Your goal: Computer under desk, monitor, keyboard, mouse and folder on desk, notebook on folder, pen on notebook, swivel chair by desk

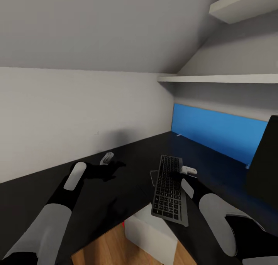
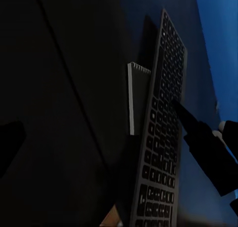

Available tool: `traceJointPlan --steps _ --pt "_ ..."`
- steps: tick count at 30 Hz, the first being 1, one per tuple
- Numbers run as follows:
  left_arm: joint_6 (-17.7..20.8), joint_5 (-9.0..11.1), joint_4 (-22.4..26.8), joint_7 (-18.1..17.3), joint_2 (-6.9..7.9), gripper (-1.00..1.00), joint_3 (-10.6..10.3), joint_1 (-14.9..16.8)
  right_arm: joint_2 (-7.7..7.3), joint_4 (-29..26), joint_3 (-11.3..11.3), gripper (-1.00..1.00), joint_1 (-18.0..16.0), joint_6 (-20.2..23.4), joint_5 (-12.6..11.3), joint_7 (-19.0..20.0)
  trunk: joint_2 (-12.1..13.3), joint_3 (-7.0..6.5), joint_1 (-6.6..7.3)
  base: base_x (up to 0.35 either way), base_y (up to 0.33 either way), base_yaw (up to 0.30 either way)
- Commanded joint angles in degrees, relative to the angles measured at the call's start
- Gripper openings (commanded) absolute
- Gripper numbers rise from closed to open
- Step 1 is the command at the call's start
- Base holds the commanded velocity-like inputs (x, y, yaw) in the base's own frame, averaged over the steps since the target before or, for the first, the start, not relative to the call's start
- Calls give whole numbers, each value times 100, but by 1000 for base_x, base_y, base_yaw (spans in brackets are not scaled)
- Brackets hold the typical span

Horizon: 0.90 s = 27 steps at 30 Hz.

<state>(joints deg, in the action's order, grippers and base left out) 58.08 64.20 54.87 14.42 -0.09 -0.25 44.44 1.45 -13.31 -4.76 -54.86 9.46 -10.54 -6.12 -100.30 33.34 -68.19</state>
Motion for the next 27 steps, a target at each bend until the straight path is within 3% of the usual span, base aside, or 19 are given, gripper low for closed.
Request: traceJointPlan --steps 1,27 --pt "10 62 6 61 1 100 -2 3 4 214 -25 100 1 30 -18 -22 -3 7 2 -92 0 0" --pt "10 66 -2 61 1 100 3 3 13 214 -25 100 1 30 -9 -21 -3 7 2 -116 0 0"
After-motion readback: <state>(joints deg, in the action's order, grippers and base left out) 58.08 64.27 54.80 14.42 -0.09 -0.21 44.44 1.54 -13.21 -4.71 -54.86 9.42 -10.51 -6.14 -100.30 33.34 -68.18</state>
